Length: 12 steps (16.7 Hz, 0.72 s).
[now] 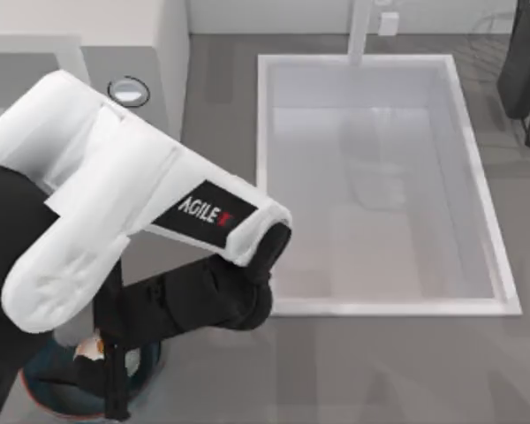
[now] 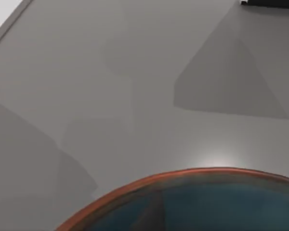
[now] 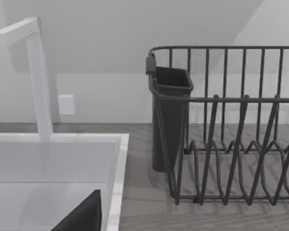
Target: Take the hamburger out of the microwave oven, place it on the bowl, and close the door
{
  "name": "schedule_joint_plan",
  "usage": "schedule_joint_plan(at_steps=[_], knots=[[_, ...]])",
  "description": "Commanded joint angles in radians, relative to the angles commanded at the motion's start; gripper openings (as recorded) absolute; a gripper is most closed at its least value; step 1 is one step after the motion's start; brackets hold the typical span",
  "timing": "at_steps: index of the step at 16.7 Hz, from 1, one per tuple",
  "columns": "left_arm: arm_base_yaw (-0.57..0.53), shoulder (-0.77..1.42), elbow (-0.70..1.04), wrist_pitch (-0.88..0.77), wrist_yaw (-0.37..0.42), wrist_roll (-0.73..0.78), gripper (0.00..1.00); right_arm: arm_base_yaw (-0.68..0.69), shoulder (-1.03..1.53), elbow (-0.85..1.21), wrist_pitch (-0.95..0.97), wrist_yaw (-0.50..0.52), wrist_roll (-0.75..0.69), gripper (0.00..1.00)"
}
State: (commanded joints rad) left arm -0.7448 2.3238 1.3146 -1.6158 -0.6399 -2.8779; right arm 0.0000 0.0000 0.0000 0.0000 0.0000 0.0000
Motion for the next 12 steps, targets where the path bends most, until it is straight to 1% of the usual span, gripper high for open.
schedule_joint_plan(at_steps=[3,6,9,12], knots=[[0.016,-0.089,-0.053,0.075,0.042,0.091,1.0,0.0,0.0,0.0,0.0,0.0,0.0,1.0],[0.05,-0.269,-0.152,0.212,0.115,0.276,1.0,0.0,0.0,0.0,0.0,0.0,0.0,1.0],[0.104,-0.537,-0.288,0.395,0.208,0.557,1.0,0.0,0.0,0.0,0.0,0.0,0.0,1.0],[0.177,-0.856,-0.45,0.607,0.308,0.927,1.0,0.0,0.0,0.0,0.0,0.0,0.0,1.0]])
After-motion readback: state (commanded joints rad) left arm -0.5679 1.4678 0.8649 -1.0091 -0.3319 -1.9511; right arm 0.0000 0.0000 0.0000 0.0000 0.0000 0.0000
